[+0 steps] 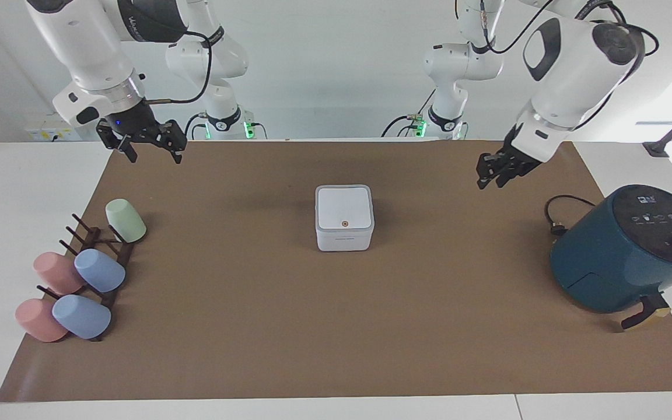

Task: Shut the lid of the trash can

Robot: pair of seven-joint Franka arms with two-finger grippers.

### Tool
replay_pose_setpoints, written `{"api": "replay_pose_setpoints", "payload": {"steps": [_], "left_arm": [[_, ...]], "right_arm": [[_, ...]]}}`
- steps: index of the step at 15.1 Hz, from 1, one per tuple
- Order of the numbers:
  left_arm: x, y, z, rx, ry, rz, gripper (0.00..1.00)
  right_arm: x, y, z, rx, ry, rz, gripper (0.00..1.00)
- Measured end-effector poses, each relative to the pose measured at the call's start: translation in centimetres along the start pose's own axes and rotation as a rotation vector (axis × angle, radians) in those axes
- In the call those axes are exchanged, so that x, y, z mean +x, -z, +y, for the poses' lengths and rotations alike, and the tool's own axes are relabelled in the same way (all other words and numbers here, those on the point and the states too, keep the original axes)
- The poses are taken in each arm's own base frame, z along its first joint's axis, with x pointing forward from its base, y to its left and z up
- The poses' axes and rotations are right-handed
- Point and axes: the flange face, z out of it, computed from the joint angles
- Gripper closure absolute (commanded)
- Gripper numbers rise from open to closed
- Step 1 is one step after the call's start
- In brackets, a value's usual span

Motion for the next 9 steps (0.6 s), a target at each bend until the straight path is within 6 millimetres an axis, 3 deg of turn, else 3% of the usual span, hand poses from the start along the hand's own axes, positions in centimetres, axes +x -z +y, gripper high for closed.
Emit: {"api": "replay_pose_setpoints", "payload": {"steps": [2,4,9], "left_arm": [[-0.7,1.3,-3.0,0.019,-0.046,-0.007,0.0],[-1.6,2.6,-4.3,0.055,-0.074,-0.024,0.0],[-3.1,5.1,-2.7,0.106,-0.115,-0.045,0.0]], "right_arm": [[0.0,0.0,0.0,0.0,0.0,0.0,0.0],[0.0,0.0,0.0,0.0,0.0,0.0,0.0],[0.0,0.0,0.0,0.0,0.0,0.0,0.0]]}}
